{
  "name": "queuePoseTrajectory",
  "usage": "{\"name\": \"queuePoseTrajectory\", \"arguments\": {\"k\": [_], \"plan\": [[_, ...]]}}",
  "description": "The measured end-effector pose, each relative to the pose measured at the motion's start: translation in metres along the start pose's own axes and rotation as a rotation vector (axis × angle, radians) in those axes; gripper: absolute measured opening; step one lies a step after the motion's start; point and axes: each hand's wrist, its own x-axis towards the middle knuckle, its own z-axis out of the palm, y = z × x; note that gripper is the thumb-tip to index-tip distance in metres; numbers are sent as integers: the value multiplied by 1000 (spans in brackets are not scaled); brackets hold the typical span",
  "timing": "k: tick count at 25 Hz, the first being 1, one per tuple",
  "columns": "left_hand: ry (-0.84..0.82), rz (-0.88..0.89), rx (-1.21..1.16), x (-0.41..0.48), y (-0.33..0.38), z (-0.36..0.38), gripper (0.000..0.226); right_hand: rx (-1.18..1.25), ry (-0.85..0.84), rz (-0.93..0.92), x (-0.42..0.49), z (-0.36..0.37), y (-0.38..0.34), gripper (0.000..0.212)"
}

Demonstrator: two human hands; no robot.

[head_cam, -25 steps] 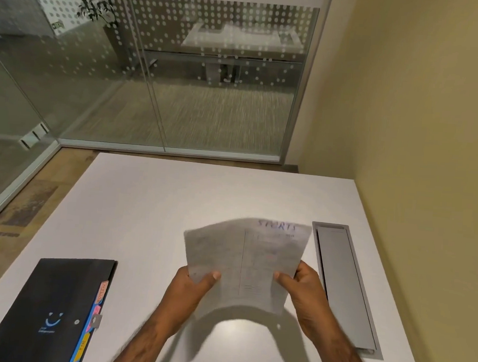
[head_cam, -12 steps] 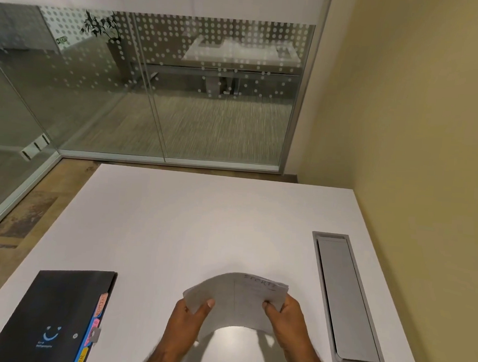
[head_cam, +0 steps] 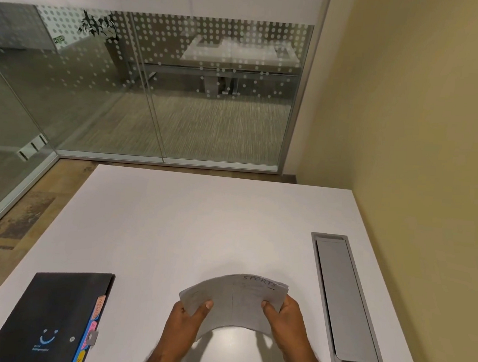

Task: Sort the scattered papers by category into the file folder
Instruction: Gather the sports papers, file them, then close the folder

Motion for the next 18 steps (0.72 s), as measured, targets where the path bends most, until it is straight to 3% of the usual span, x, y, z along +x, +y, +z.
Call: {"name": "queuePoseTrajectory", "arguments": {"k": [3,7,12,16,18], "plan": [[-25,0,-10,1,-1,-3,19,4,-5,-14,1,0,-3,30],[-36,-19,-2,0,-6,1,55,-11,1,1,-2,5,1,33],[-3,-38,-16,-2,-12,1,46,-37,19,2,-2,4,3,32],[-21,-44,-3,-4,-16,0,56,-67,5,-5,-5,4,4,36],[-24,-45,3,-4,-15,1,47,-63,18,0,-6,4,4,37]]}}
